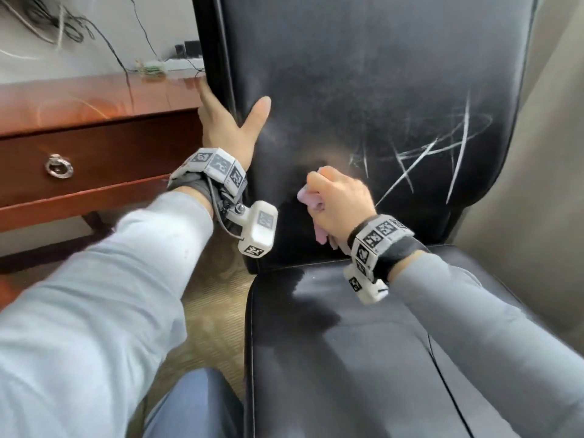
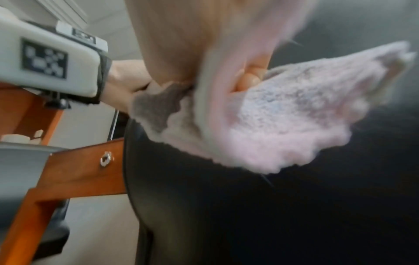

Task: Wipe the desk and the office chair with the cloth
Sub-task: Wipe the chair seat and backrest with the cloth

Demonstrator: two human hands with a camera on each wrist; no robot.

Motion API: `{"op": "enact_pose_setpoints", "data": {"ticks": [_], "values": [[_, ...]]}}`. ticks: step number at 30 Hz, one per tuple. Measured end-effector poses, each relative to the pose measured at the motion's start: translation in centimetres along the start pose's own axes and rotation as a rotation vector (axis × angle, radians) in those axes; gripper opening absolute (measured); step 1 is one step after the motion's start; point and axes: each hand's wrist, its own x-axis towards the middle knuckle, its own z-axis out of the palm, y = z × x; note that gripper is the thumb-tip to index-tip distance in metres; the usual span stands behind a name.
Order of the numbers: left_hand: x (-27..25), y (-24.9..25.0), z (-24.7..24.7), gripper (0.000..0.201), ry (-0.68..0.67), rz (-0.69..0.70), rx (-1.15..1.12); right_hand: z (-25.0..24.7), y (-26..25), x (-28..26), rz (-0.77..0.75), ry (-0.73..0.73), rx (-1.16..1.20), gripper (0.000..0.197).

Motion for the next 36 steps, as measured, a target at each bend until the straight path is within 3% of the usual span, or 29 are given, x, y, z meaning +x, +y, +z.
{"op": "enact_pose_setpoints", "data": {"ticks": [6,10,13,15,18,20,21,23,25,27,30,32,34,36], "values": [[-0.9,0.9,-0.4,0.102,-0.018,-0.083,0.047,-3.6,-3.0,7.1,-0.006,0.263,0.225,0.022],[-1.4,1.0,-0.2,0.100,0.017,-0.101,0.018,-2.0,-1.2,2.3,0.129,-0.055,0.378,0.019],[-2.0,1.0,0.6,0.101,0.065,-0.116,-0.016,-1.4,1.5,-1.1,0.067,-0.137,0.117,0.012],[-2.3,1.2,1.1,0.106,0.085,-0.153,-0.058,-2.6,4.2,-0.3,0.147,0.027,0.088,0.009],[-2.4,1.6,1.3,0.120,0.089,-0.178,-0.071,-5.2,7.8,2.3,0.442,0.546,0.153,0.012],[-2.5,1.7,1.5,0.121,0.096,-0.191,-0.065,-4.7,6.5,3.0,0.536,0.649,0.207,0.011],[-2.6,1.7,1.5,0.120,0.101,-0.197,-0.064,-3.8,4.6,2.8,0.492,0.580,0.255,0.014],[-2.6,1.6,1.6,0.117,0.116,-0.198,-0.052,-1.2,0.9,1.3,0.318,0.283,0.314,0.019],[-2.8,1.5,1.3,0.115,0.113,-0.188,-0.031,-0.3,0.3,-0.4,0.138,0.069,0.275,0.021],[-2.7,1.4,1.1,0.114,0.097,-0.174,-0.026,-2.5,2.8,-0.5,0.173,0.151,0.215,0.019],[-2.6,1.4,1.1,0.115,0.086,-0.159,-0.024,-7.4,9.5,0.3,0.496,0.510,0.114,0.010],[-2.6,1.6,1.2,0.115,0.094,-0.154,-0.025,-9.2,11.6,1.0,0.644,0.683,0.052,0.016],[-2.7,1.5,1.3,0.114,0.104,-0.145,-0.025,-6.8,8.6,1.9,0.675,0.635,0.141,0.010],[-2.7,1.4,1.2,0.112,0.117,-0.143,-0.019,-3.1,2.1,1.8,0.521,0.383,0.368,0.009]]}}
